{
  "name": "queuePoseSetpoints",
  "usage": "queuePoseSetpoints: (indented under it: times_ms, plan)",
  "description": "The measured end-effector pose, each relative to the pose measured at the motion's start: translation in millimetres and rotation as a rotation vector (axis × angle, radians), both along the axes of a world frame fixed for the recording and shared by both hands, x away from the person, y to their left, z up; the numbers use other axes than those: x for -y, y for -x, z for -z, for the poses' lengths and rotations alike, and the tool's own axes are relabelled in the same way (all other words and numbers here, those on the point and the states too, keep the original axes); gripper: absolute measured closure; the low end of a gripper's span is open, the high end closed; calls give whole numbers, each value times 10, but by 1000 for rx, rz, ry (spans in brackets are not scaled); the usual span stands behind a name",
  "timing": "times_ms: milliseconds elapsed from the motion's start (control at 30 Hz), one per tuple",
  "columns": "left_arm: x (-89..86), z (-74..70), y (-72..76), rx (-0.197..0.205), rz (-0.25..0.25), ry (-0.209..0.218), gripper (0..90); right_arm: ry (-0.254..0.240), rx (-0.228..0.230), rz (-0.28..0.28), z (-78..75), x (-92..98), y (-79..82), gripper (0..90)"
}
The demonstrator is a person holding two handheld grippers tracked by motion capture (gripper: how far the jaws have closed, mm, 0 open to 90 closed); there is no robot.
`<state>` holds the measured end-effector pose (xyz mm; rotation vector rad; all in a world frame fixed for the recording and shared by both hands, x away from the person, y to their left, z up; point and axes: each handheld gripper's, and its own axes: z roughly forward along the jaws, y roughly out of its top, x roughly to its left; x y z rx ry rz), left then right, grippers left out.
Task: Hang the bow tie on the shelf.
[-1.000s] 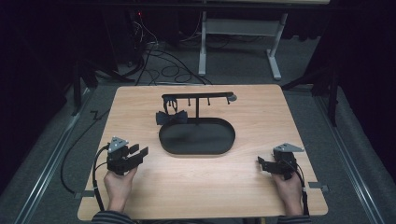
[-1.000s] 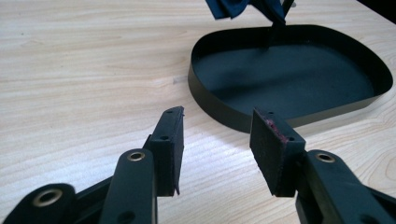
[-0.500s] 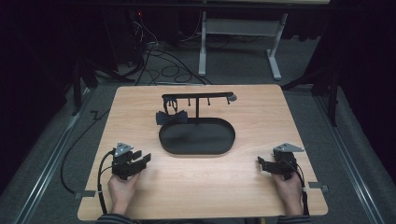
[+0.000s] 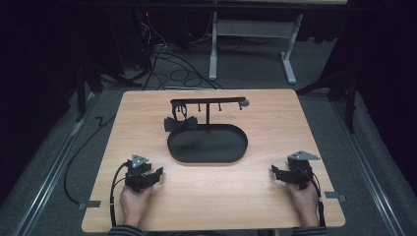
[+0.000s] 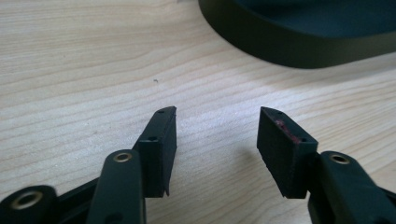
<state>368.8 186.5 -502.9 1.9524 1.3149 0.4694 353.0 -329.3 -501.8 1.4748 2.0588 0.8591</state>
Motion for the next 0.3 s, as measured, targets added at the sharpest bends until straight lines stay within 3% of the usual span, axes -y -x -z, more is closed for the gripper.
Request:
queuePoseSetpoints:
  times_ms: [167,300]
  plan:
    - [77,43,21,56,7,-68,433,0,0,0,0,0,0,259]
    - [79,45,20,54,-4,-65,411,0,2,1,1,-1,0,259]
